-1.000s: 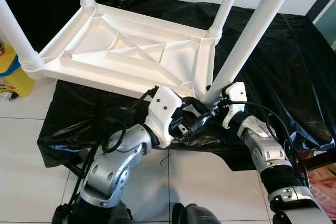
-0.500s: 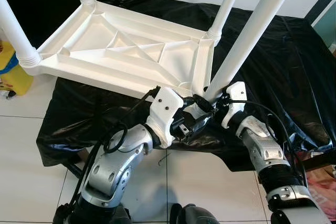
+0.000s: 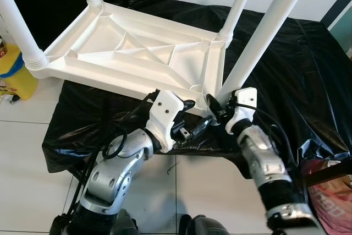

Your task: Building children table

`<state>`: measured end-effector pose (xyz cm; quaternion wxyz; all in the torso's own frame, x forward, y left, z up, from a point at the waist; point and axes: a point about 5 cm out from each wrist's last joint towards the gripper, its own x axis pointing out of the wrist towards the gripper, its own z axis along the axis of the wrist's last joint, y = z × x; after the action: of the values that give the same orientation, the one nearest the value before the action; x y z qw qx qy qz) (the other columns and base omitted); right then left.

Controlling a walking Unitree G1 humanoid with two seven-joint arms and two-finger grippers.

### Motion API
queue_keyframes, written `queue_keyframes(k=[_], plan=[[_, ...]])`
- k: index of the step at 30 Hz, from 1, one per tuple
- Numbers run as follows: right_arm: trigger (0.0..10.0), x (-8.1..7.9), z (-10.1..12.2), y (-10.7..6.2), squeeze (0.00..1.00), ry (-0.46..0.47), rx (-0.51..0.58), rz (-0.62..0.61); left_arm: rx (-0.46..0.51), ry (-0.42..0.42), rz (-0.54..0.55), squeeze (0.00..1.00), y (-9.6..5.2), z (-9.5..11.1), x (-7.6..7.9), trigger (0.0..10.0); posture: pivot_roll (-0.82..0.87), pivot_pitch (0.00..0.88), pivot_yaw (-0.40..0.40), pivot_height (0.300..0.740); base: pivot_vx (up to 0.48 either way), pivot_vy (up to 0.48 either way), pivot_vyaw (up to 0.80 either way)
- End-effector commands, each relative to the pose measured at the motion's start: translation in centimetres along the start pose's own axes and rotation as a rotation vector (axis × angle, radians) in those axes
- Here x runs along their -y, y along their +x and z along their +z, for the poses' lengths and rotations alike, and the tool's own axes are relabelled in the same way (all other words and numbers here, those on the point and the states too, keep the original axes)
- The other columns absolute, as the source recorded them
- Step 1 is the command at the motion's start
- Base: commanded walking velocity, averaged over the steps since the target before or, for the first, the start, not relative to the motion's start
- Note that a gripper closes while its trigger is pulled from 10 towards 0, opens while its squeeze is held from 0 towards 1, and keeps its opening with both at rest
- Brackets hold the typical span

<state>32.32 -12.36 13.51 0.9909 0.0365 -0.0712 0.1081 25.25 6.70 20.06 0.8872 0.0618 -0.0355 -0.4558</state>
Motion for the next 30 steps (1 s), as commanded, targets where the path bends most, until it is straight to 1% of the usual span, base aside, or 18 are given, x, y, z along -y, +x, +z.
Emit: queue_keyframes(k=[1, 4, 6, 7, 8, 9, 10, 12, 18, 24, 25, 26, 27, 28, 29, 30], plan=[[10.0, 0.9, -2.1, -1.0, 0.0, -0.047, -0.099, -0.082, 0.001, 0.007, -0.023, 0.0, 0.4, -0.1, 0.2, 10.0, 0.12, 0.131, -0.126, 0.74, 0.0, 0.0, 0.0], [10.0, 0.8, -2.2, -1.2, 0.0, -0.043, -0.096, -0.171, 0.003, 0.008, -0.036, 0.0, 0.5, -0.1, 0.3, 10.0, 0.12, 0.128, -0.118, 0.74, 0.0, 0.0, 0.0], [10.0, 0.8, -2.2, -1.2, 0.0, -0.043, -0.096, -0.171, 0.003, 0.008, -0.036, 0.0, 0.5, -0.1, 0.3, 10.0, 0.12, 0.128, -0.118, 0.74, 0.0, 0.0, 0.0], [10.0, 0.8, -2.2, -1.2, 0.0, -0.041, -0.092, -0.21, 0.004, 0.007, -0.041, 0.0, 0.6, -0.2, 0.3, 10.0, 0.11, 0.124, -0.115, 0.74, 0.0, 0.0, 0.0], [10.0, 0.8, -2.2, -1.2, 0.0, -0.041, -0.092, -0.21, 0.004, 0.007, -0.041, 0.0, 0.6, -0.2, 0.3, 10.0, 0.11, 0.124, -0.115, 0.74, 0.0, 0.0, 0.0], [10.0, 0.5, -2.3, -1.2, 0.0, -0.031, -0.093, -0.233, 0.004, 0.006, -0.049, 0.0, 0.6, -0.2, 0.4, 10.0, 0.11, 0.123, -0.106, 0.74, 0.0, 0.0, 0.0], [10.0, 0.1, -2.2, -1.2, 0.0, -0.03, -0.087, -0.234, 0.004, 0.004, -0.055, 0.0, 0.6, -0.3, 0.4, 10.0, 0.1, 0.121, -0.098, 0.74, 0.0, 0.0, 0.0], [10.0, -0.2, -2.1, -1.3, 0.0, -0.032, -0.077, -0.237, 0.004, 0.004, -0.062, 0.0, 0.5, -0.3, 0.4, 10.0, 0.1, 0.12, -0.088, 0.74, 0.0, 0.0, 0.0], [10.0, -0.2, -1.7, -1.8, 0.0, -0.061, -0.048, -0.257, 0.004, 0.01, -0.071, 0.0, 0.5, -0.4, 0.2, 10.0, 0.09, 0.117, -0.071, 0.74, 0.0, 0.0, 0.0], [10.0, -0.2, -1.0, -1.8, 0.0, -0.074, -0.017, -0.239, 0.008, 0.015, -0.075, 0.0, 0.4, -0.4, 0.2, 10.0, 0.08, 0.12, -0.068, 0.74, 0.0, 0.0, 0.0], [10.0, -0.2, -0.8, -1.8, 0.58, -0.082, -0.005, -0.222, 0.01, 0.021, -0.07, 0.0, 0.4, -0.5, 0.1, 10.0, 0.07, 0.118, -0.07, 0.74, 0.0, 0.0, 0.0], [10.0, -0.2, -0.8, -1.8, 0.58, -0.082, -0.005, -0.222, 0.01, 0.021, -0.07, 0.0, 0.4, -0.5, 0.1, 10.0, 0.07, 0.118, -0.07, 0.74, 0.0, 0.0, 0.0], [10.0, -0.1, -0.5, -1.8, 0.86, -0.087, 0.005, -0.2, 0.013, 0.024, -0.068, 0.0, 0.3, -0.5, 0.1, 10.0, 0.07, 0.115, -0.074, 0.74, 0.0, 0.0, 0.0], [10.0, -0.1, -0.5, -1.8, 0.86, -0.087, 0.005, -0.2, 0.013, 0.024, -0.068, 0.0, 0.3, -0.5, 0.1, 10.0, 0.07, 0.115, -0.074, 0.74, 0.0, 0.0, 0.0], [10.0, 0.1, -0.3, -1.8, 1.0, -0.092, 0.011, -0.171, 0.014, 0.027, -0.066, 0.0, 0.2, -0.6, 0.1, 10.0, 0.07, 0.115, -0.081, 0.74, 0.0, 0.0, 0.0], [10.0, 0.1, -0.3, -1.8, 1.0, -0.092, 0.011, -0.171, 0.014, 0.027, -0.066, 0.0, 0.2, -0.6, 0.1, 10.0, 0.07, 0.115, -0.081, 0.74, 0.0, 0.0, 0.0]])
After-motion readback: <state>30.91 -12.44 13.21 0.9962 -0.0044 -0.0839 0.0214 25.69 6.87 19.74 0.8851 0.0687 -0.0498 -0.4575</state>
